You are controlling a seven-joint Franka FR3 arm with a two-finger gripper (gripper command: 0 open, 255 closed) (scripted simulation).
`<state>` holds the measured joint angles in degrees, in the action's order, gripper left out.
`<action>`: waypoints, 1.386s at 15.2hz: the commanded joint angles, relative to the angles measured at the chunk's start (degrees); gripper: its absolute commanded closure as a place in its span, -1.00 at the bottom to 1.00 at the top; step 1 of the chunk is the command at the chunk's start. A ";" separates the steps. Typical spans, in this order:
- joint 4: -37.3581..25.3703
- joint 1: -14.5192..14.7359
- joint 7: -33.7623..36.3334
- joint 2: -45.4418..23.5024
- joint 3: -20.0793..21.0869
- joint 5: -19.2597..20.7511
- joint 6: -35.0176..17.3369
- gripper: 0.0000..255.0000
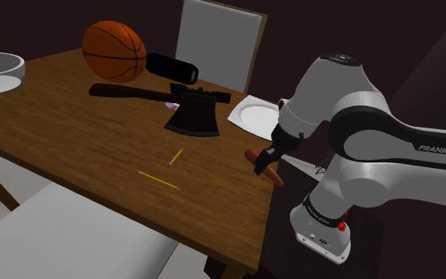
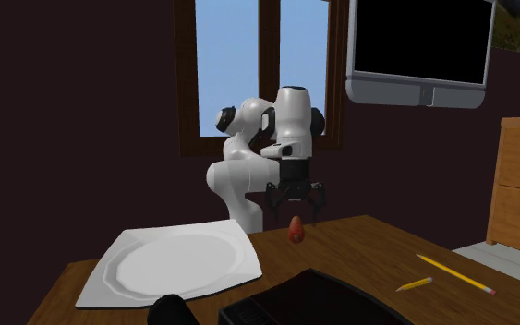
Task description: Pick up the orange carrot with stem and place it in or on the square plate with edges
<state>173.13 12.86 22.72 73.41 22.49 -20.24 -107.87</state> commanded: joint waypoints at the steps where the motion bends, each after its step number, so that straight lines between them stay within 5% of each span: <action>1: 0.67 0.21 0.04 -0.39 0.43 -0.44 -1.06 -1.00; 7: 0.67 0.22 0.05 -0.39 0.43 -0.44 -1.06 -1.00; 8: 0.68 0.21 0.04 -0.39 0.43 -0.44 -1.06 1.00; 21: -2.27 -0.86 -0.20 -0.17 -0.94 1.02 1.97 1.00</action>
<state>171.62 12.31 22.64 72.97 22.05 -19.72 -106.90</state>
